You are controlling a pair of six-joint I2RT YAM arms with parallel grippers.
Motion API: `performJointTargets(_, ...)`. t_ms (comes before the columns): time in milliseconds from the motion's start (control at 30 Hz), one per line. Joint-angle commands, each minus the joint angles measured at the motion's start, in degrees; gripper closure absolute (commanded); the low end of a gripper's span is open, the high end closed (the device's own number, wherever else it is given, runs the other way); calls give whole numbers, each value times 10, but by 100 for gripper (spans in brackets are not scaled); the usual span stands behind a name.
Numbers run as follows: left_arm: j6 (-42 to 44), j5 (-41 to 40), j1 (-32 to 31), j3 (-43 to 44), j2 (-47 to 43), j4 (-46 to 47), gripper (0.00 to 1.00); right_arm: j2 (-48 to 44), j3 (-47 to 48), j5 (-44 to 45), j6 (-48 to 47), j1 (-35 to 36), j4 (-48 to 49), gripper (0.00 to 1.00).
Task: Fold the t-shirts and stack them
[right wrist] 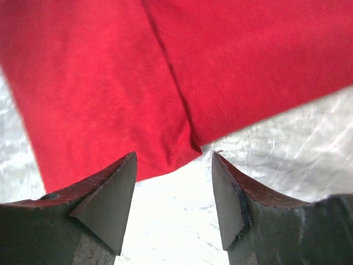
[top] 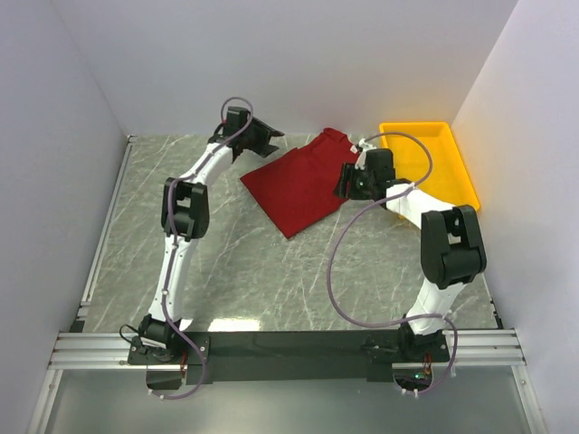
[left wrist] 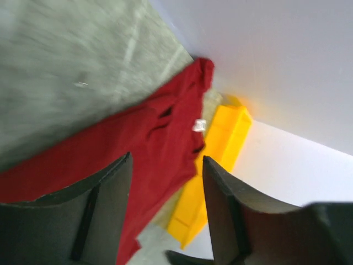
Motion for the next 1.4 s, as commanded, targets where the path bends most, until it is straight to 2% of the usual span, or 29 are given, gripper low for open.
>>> performJointTargets(0, 171, -45, 32, -16, -129, -43, 41, -62, 40, -67, -112, -17, -17, 36)
performJointTargets(33, 209, -80, 44, -55, -154, -63, 39, -69, 36, -105, -172, -23, -17, 36)
performJointTargets(67, 249, -100, 49, -80, -204, -73, 36, -76, 33, -190, -200, -27, -27, 36)
performJointTargets(100, 326, -124, 58, -138, -231, -78, 30, -84, 37, -236, -233, -32, -41, 36)
performJointTargets(167, 394, -177, 66, -203, -309, -79, 21, -84, 53, -318, -360, -31, -100, 33)
performJointTargets(200, 443, -182, 78, -267, -333, -74, 12, -85, 66, -368, -405, -28, -163, 30)
performJointTargets(233, 463, -182, 86, -297, -353, -70, 8, -87, 71, -381, -495, -14, -194, 30)
performJointTargets(267, 485, -159, 95, -326, -388, -64, 3, -88, 88, -381, -543, -3, -268, 30)
performJointTargets(333, 491, -104, 135, -396, -408, -61, 1, -87, 104, -343, -650, 28, -329, 30)
performJointTargets(367, 489, -71, 150, -414, -417, -62, 1, -86, 112, -326, -665, 61, -349, 30)
performJointTargets(400, 484, -13, 176, -449, -420, -57, 0, -85, 113, -304, -658, 82, -361, 30)
performJointTargets(433, 484, 6, 184, -465, -425, -56, 0, -85, 112, -254, -637, 102, -354, 30)
performJointTargets(467, 487, 18, 188, -482, -436, -48, 1, -85, 107, -221, -611, 147, -326, 31)
performJointTargets(533, 479, 37, 186, -518, -445, -33, 2, -81, 104, -173, -545, 185, -310, 32)
performJointTargets(567, 460, 47, 185, -525, -443, -33, 5, -78, 97, -153, -515, 226, -279, 33)
performJointTargets(700, 420, 70, 169, -547, -420, -37, 11, -49, 98, -65, -345, 298, -223, 33)
performJointTargets(800, 400, 66, 139, -539, -396, -29, 14, -17, 116, -22, -275, 314, -209, 32)
performJointTargets(900, 367, 55, 118, -517, -360, -23, 19, 2, 122, -2, -242, 314, -198, 30)
performJointTargets(1067, 301, 33, 99, -483, -304, 5, 28, -9, 103, -2, -237, 310, -187, 30)
performJointTargets(1233, 273, 10, 89, -444, -266, 10, 35, -42, 75, -8, -238, 286, -175, 30)
performJointTargets(1367, 255, 7, 88, -418, -237, 23, 46, -54, 65, -15, -239, 271, -171, 30)
